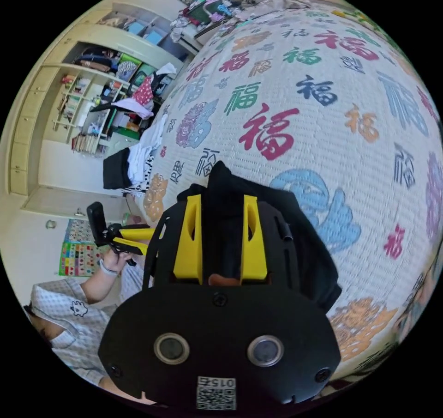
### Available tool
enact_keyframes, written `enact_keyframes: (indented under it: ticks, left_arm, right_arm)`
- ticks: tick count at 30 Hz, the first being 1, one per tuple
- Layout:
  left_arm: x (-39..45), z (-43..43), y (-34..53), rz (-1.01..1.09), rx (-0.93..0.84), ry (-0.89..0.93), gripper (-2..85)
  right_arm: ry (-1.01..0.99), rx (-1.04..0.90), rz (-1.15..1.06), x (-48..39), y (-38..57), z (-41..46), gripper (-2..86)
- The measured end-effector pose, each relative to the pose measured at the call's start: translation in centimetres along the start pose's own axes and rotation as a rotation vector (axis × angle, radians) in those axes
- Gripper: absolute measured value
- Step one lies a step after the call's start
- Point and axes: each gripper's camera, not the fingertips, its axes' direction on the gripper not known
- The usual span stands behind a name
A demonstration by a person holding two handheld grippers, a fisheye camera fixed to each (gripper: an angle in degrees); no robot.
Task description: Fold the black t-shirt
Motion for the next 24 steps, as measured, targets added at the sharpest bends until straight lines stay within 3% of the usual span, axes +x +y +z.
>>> enact_keyframes:
  ticks: [5,7,8,13,17,20,24]
  left_arm:
    - [0.6,5.4,-1.3,-0.015,-0.174,0.031,8.6]
    - [1.4,5.7,-0.3,-0.023,-0.143,0.024,7.8]
    - [1.8,5.4,0.4,-0.030,-0.128,0.040,6.9]
    - [3.2,3.6,4.0,-0.056,-0.110,0.119,5.8]
    - [5.7,0.2,5.9,-0.067,0.016,0.154,6.0]
    - [10.3,-1.5,5.0,0.031,0.072,0.162,7.6]
    - [19.3,0.0,2.5,0.233,-0.004,0.072,11.0]
  right_arm:
    - [0.032,-0.231,-0.070,-1.1,-4.1,4.6,13.8]
    - [0.110,-0.268,-0.125,-2.5,-3.4,5.2,3.8]
    - [0.118,-0.273,-0.141,-2.8,-3.0,5.1,3.5]
    - [-0.002,-0.014,-0.195,-6.4,8.1,-2.1,1.3]
    - [-0.001,0.139,-0.161,-9.3,19.0,-5.9,1.0]
    - [0.039,0.155,-0.121,-11.7,25.9,-6.2,0.8]
    - [0.062,0.200,-0.083,-13.6,31.2,-5.7,0.8]
